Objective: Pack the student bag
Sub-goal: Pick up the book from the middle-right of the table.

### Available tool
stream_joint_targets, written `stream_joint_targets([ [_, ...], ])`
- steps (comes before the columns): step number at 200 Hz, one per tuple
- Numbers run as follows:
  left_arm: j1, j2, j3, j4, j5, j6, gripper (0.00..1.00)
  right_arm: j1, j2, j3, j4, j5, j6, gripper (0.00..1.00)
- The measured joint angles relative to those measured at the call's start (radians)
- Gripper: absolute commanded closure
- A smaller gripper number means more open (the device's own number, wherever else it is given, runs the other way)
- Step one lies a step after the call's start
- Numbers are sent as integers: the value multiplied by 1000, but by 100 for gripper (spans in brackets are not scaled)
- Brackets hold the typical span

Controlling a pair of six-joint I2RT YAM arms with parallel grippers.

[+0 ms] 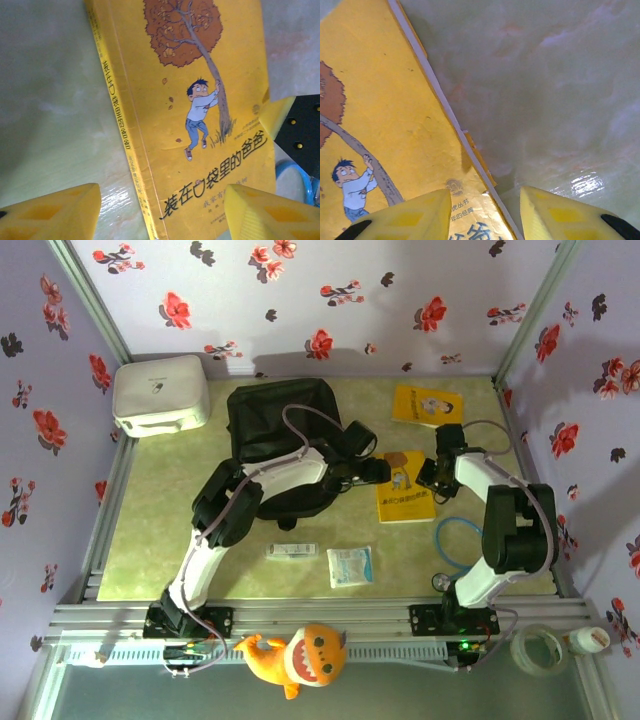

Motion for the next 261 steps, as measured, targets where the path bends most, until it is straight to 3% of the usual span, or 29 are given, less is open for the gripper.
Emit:
stream_joint_targets([
  [160, -1, 167, 169, -83, 95, -16, 55, 0, 31, 0, 5, -5, 4, 67],
  [261, -2, 207, 226, -110, 121, -35, 47, 0, 31, -6, 15, -5, 11, 67],
])
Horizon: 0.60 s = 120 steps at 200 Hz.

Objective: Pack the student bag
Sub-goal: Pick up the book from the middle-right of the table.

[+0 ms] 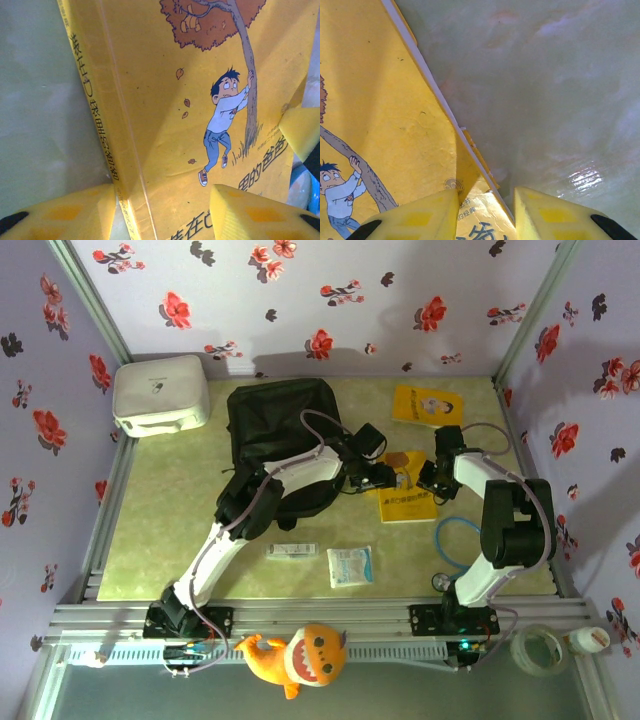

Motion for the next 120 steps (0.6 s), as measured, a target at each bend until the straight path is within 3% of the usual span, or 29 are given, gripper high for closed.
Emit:
stream_joint_targets([
  [47, 9, 29, 54, -40, 45, -11, 49, 0, -5, -29, 43, -6, 19, 68],
  [120, 22, -25, -46, 74, 96, -32, 64, -17, -17, -53, 86, -11, 53, 69],
])
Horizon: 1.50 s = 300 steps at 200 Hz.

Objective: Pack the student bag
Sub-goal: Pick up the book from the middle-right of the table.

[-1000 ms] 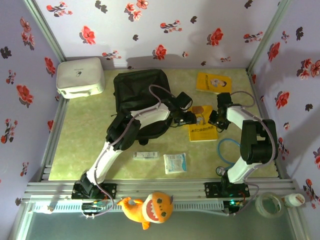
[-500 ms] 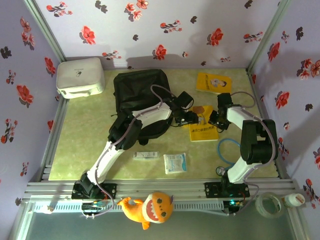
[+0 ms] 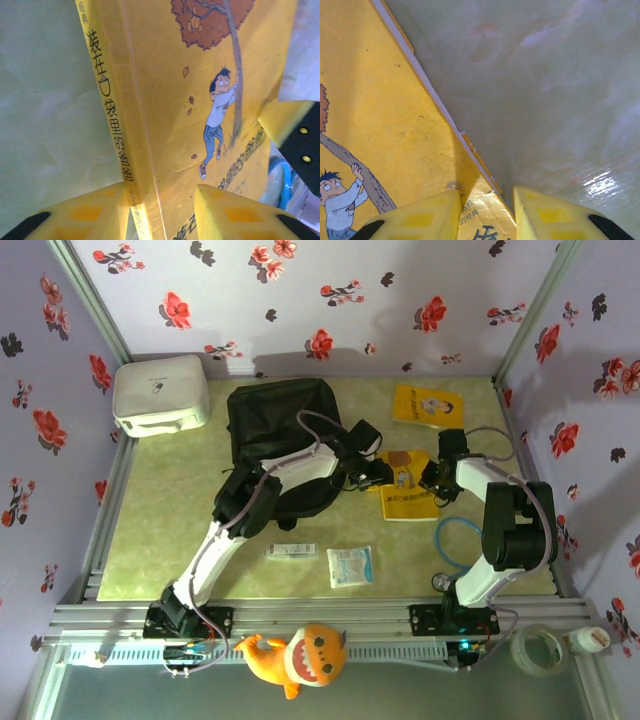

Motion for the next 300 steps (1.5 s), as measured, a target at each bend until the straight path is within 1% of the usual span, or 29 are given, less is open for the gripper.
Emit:
stream_joint_targets([
  [31, 0, -68, -63, 76, 18, -10, 69, -3, -7, -5, 8, 1, 11, 69],
  [73, -4, -94, -84, 179, 59, -28, 70, -5, -9, -6, 27, -14, 27, 69],
  [162, -6, -92, -82, 194, 77, -58, 70, -5, -11, -16, 51, -36, 47, 69],
  [201, -6, -56, -38, 165, 80, -60, 70, -4, -20, -36, 84, -70, 63, 68],
  [209, -6, -46, -26, 153, 80, -60, 71, -5, -20, -38, 88, -80, 69, 68],
  [240, -6, -39, -16, 129, 79, -56, 84, -4, -26, -43, 92, -98, 79, 67],
  [275, 8, -51, -39, 132, 76, -26, 100, -4, -71, -57, 80, -103, 92, 60],
  [300, 26, -118, -119, 137, 76, -8, 100, -5, -138, -72, 83, -131, 106, 51],
])
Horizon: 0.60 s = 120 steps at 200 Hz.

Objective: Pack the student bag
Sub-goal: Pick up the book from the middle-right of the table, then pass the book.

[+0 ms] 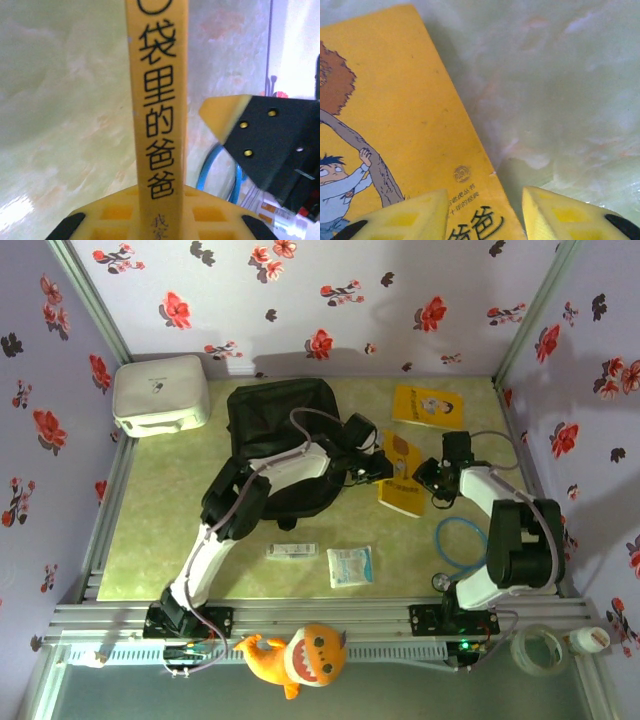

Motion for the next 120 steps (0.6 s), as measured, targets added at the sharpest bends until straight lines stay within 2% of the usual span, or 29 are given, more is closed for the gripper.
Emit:
stream_joint_targets([
  [31, 63, -139, -117, 24, -1, 4, 100, 0, -100, -34, 86, -84, 55, 36],
  [55, 133, -254, -198, 68, -7, 3, 100, 0, -144, -69, 209, -172, 124, 28],
  [87, 227, -386, -311, 153, -21, -16, 100, 14, -136, -112, 417, -293, 268, 16],
  [120, 296, -481, -431, 244, -51, -76, 100, 99, -79, -143, 666, -361, 450, 9],
])
